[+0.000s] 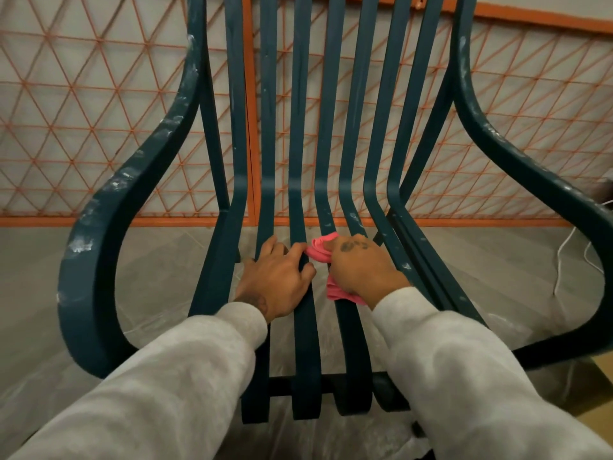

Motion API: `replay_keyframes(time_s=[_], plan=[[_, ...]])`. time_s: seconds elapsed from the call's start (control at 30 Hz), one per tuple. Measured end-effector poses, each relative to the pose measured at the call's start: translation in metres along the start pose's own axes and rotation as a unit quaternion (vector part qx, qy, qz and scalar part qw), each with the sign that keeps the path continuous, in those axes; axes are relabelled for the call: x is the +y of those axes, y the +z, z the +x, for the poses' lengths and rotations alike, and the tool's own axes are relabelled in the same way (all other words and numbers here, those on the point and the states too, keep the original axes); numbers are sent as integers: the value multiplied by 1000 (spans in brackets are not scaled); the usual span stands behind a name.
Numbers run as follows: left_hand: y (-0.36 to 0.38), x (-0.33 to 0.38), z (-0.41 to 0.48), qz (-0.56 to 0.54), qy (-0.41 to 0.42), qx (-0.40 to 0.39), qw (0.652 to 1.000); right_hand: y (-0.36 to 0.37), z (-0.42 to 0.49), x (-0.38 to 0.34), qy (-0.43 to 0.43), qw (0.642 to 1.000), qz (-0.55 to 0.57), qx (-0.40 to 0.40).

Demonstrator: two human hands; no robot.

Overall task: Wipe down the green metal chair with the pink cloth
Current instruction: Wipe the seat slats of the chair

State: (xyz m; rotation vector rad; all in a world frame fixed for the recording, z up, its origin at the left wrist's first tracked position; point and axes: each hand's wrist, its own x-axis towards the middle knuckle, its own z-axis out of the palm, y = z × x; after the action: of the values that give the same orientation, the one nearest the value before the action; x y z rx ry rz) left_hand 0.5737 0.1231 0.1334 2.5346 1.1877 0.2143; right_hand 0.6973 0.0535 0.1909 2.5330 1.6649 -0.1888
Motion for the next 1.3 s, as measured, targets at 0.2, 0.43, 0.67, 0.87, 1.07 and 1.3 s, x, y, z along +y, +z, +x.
replay_keyframes(time_s=[0.2,0.43,0.67,0.87,1.07,1.3], plan=[[1,0,3,16,-5,-6,1000,9,-26,6,-28,1000,2,8],[2,0,3,7,-2,3,1000,-4,-4,2,-2,1000,29,3],[1,-1,5,11,0,4,1000,5,-43,5,-28,999,35,-6],[2,0,11,7,-13,29,999,-9,-9,3,8,997,72,-4],[-1,-1,36,5,-39,9,999,7,-15,8,-5,998,64,17],[1,-2,58,7,-52,5,999,5,-17,17,-49,995,82,23]])
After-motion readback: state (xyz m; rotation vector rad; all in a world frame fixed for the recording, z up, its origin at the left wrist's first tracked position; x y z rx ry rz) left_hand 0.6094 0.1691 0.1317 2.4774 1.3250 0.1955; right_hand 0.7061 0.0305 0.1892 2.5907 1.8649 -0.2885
